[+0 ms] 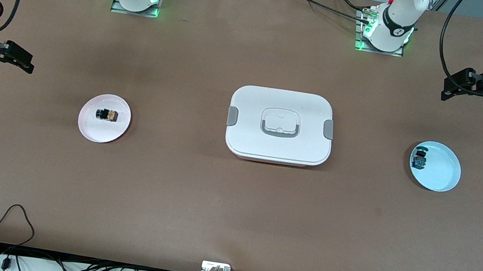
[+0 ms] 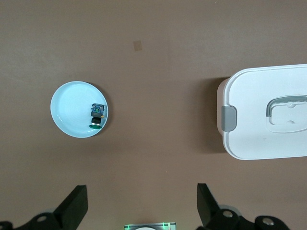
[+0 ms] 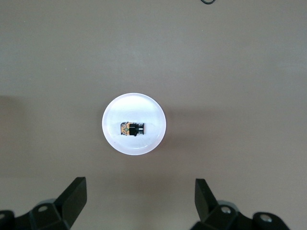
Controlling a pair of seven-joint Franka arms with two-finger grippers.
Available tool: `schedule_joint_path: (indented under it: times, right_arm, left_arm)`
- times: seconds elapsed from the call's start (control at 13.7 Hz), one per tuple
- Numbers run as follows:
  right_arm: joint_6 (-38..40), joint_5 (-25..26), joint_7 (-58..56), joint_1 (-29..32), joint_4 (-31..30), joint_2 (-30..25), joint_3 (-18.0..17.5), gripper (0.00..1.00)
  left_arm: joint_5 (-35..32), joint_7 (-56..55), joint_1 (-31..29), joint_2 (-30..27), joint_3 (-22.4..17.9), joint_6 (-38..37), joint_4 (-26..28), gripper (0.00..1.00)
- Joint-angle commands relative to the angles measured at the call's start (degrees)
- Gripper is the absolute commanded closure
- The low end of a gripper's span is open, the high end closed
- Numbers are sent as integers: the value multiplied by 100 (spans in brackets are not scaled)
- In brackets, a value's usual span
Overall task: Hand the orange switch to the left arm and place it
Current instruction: 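Move the right gripper out toward the white plate with the orange switch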
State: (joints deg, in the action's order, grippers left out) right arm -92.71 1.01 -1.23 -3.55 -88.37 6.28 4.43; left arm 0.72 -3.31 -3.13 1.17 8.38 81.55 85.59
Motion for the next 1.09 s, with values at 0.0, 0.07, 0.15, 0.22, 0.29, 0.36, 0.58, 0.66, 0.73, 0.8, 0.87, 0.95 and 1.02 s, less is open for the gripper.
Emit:
schedule_joint_path:
  times: [0.0,0.07,0.15,0.22,0.29,0.36,0.58,0.66,0.73,0.8,0.87,0.95,1.02]
  right_arm:
    - [95,-22,-26,13,40,-30,-30,0]
    - [87,-13,34,13,57,-22,-21,0]
    - [69,-22,35,21,57,-22,-21,0]
    - [69,-31,26,30,57,-22,-13,0]
    - [60,-22,-17,30,57,-22,-12,0]
    - [78,13,-26,30,57,-13,-12,0]
    - [25,-31,43,21,57,75,-21,0]
    - [25,-31,53,13,57,127,-21,0]
    - [8,-40,53,30,48,154,-21,0]
    - [-10,-31,-8,39,48,206,-21,0]
    - [-19,-14,-44,56,48,242,-21,0]
    - [-62,21,-35,57,48,303,-21,0]
    - [-115,39,-44,65,40,338,-13,0]
  left_arm:
    - [16,-20,-30,24,14,-113,-112,0]
    - [16,-20,-30,24,14,-113,-112,0]
    - [16,-20,-30,24,14,-113,-112,0]
    - [16,-29,-30,24,14,-113,-112,0]
    - [16,-29,-30,24,14,-113,-112,0]
    - [16,-29,-30,24,6,-113,-112,0]
    - [16,-29,-30,24,6,-122,-112,0]
    - [16,-29,-30,24,6,-122,-112,0]
    - [16,-29,-30,24,6,-122,-112,0]
    - [16,-38,-30,24,6,-122,-112,0]
    - [16,-38,-30,24,6,-130,-112,0]
    - [16,-38,-30,24,6,-122,-112,0]
    - [16,-38,-30,24,6,-130,-112,0]
